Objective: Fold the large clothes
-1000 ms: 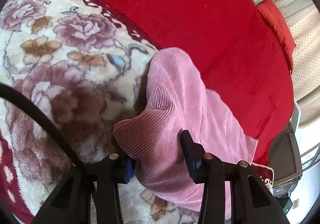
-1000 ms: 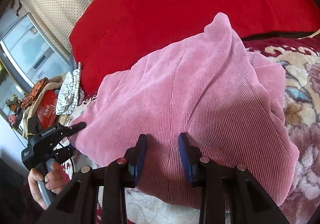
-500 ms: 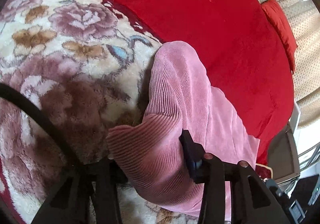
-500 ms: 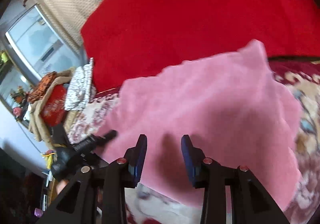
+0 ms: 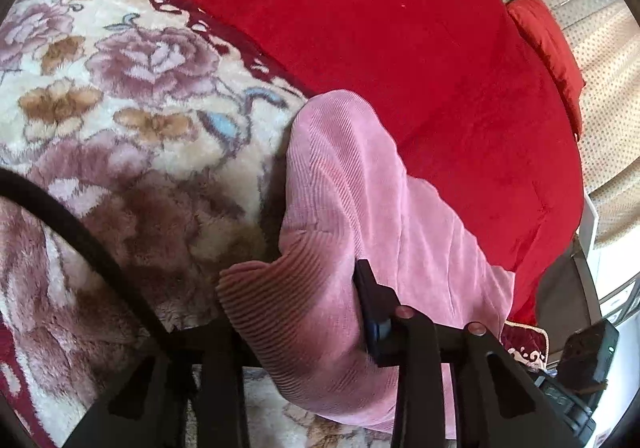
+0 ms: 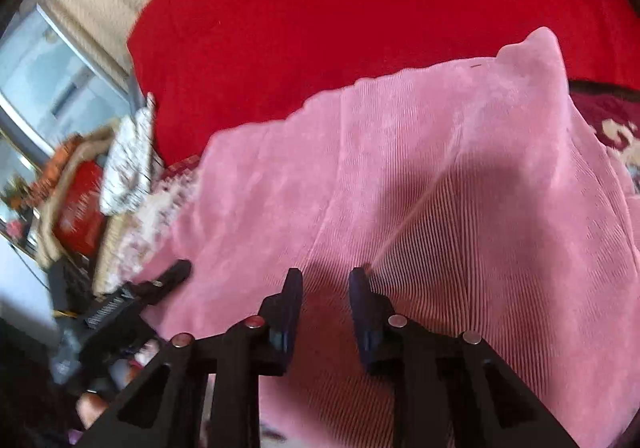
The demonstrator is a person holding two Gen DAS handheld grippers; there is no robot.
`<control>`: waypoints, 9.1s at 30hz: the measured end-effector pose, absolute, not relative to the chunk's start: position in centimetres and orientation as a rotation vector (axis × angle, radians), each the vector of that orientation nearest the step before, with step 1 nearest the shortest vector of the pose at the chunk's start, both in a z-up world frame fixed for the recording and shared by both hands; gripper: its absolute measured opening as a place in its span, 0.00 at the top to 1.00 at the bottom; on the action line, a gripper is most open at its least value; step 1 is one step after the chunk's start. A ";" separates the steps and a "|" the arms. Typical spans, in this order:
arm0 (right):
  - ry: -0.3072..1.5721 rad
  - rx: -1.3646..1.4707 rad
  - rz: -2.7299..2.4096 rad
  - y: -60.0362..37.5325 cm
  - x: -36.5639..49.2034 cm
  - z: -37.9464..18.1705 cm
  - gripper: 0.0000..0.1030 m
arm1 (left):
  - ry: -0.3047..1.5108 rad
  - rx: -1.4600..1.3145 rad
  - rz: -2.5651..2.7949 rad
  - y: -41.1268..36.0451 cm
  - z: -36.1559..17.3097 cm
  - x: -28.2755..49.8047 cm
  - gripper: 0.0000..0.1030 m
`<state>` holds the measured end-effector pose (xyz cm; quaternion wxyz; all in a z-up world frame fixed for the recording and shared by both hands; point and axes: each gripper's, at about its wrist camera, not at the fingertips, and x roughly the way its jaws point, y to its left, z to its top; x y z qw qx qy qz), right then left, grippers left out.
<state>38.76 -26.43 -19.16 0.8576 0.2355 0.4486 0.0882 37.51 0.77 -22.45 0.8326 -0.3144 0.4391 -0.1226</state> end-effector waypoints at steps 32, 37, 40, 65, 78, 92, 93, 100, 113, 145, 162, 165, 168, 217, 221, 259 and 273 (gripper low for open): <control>0.671 1.082 0.290 -44.0 29.3 -23.6 0.72 | 0.680 0.215 -0.638 -23.0 -13.8 27.7 0.88; 0.631 1.146 0.322 -45.5 28.5 -23.3 0.61 | 0.722 0.212 -0.651 -23.9 -17.3 27.7 0.88; 0.618 1.117 0.343 -45.1 28.9 -21.8 0.12 | 0.752 0.171 -0.677 -22.9 -16.7 28.1 0.87; 1.007 0.815 0.438 -32.8 44.7 -23.6 0.80 | 0.644 -0.040 -0.820 -9.3 -14.1 25.4 0.42; 0.775 0.597 0.387 -29.6 40.7 -15.2 0.87 | 0.945 -0.415 -0.699 -5.4 -18.5 32.9 0.95; 0.606 0.720 0.170 -41.7 32.3 -14.4 0.89 | 0.831 0.037 -0.907 -21.8 -14.0 27.6 0.97; 0.645 0.766 0.141 -42.9 32.2 -16.6 0.89 | 0.841 0.046 -0.906 -22.1 -14.3 27.9 0.97; 0.762 0.839 0.089 -43.3 32.8 -23.9 0.90 | 0.847 0.055 -0.901 -19.3 -11.6 28.2 0.89; 0.730 0.744 -0.015 -45.8 29.8 -18.0 0.84 | 0.820 0.332 -0.734 -20.9 -14.4 28.3 0.69; 0.778 0.608 0.166 -42.5 31.8 -13.3 0.77 | 0.788 0.152 -0.844 -13.8 -12.6 26.9 0.56; 0.839 0.632 0.181 -39.9 28.6 -20.5 0.79 | 0.867 0.432 -0.818 -17.2 -17.8 22.3 0.54; 0.842 0.634 0.162 -40.0 28.2 -20.1 0.79 | 0.808 0.327 -0.832 -16.2 -14.4 23.3 0.53; 0.850 0.626 0.150 -39.8 28.2 -19.7 0.79 | 0.764 0.232 -0.787 -16.5 -11.7 25.6 0.45; 0.899 0.728 0.068 -43.3 36.3 -22.3 0.76 | 0.783 0.333 -0.577 -21.8 -15.7 29.0 0.37; 0.907 0.705 0.039 -43.3 35.0 -21.1 0.75 | 0.785 0.310 -0.572 -21.3 -15.3 29.0 0.37; 0.488 -0.003 -0.165 -28.3 11.2 -2.0 0.18 | 0.436 0.184 -0.420 -8.7 0.1 10.8 0.18; 0.331 -0.078 -0.204 -25.9 6.2 4.2 0.18 | 0.310 0.156 -0.366 -6.9 6.1 7.0 0.10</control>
